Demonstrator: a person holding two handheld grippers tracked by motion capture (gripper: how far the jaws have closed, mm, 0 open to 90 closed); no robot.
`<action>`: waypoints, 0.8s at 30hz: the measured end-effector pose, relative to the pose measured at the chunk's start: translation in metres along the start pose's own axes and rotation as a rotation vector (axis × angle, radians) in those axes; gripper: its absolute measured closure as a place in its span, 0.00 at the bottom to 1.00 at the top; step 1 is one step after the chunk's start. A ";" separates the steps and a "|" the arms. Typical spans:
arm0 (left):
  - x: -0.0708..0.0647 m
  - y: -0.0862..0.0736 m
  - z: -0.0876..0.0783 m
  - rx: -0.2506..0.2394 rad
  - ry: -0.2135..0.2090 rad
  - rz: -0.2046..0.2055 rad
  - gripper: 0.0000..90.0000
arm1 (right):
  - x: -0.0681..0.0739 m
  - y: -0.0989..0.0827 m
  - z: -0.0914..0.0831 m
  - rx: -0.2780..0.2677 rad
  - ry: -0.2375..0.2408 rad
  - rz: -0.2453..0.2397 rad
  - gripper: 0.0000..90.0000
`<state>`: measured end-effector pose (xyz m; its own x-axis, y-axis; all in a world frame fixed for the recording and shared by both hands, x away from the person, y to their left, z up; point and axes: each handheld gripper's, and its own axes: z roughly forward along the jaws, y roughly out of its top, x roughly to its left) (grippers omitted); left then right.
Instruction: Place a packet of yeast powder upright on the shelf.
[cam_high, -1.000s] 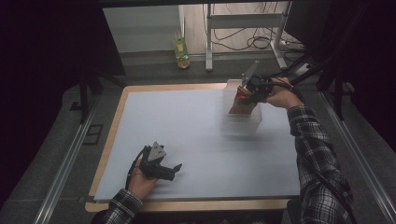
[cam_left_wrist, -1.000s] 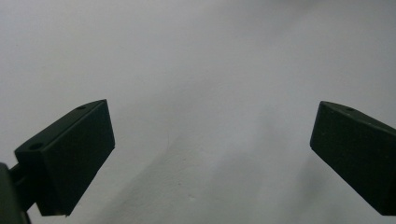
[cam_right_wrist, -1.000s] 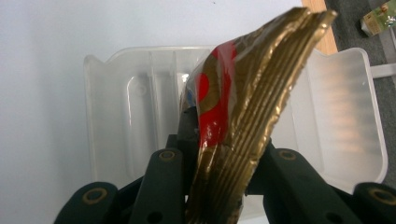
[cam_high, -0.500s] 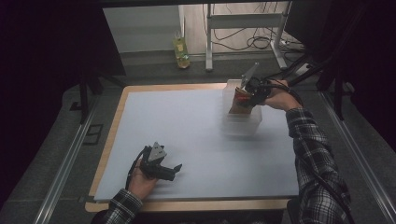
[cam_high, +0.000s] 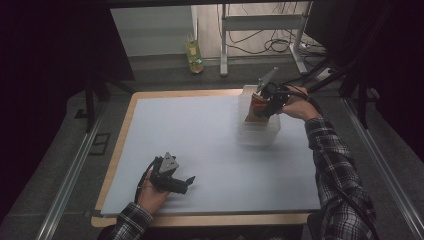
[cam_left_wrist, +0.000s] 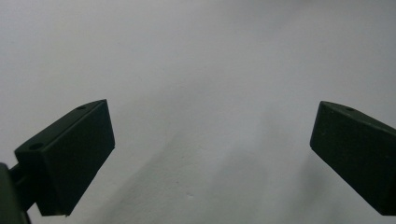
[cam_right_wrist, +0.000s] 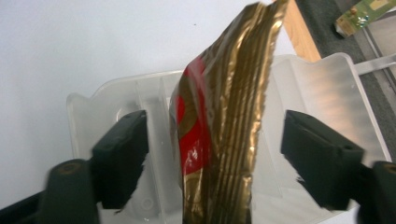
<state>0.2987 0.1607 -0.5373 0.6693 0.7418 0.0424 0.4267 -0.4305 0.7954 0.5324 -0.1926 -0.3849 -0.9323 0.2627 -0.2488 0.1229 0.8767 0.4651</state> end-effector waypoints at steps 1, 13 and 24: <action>0.000 0.000 0.000 0.001 0.000 0.000 0.00 | 0.000 0.000 0.000 -0.005 -0.005 0.012 0.22; 0.000 0.000 0.000 -0.002 0.003 -0.003 0.00 | 0.004 0.006 -0.004 -0.087 0.002 0.095 0.13; 0.000 0.000 0.000 0.000 0.005 -0.002 0.00 | 0.010 0.011 -0.010 -0.170 0.007 0.153 0.09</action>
<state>0.2987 0.1608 -0.5373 0.6652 0.7454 0.0439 0.4279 -0.4288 0.7956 0.5209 -0.1845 -0.3734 -0.9097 0.3837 -0.1584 0.2043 0.7461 0.6337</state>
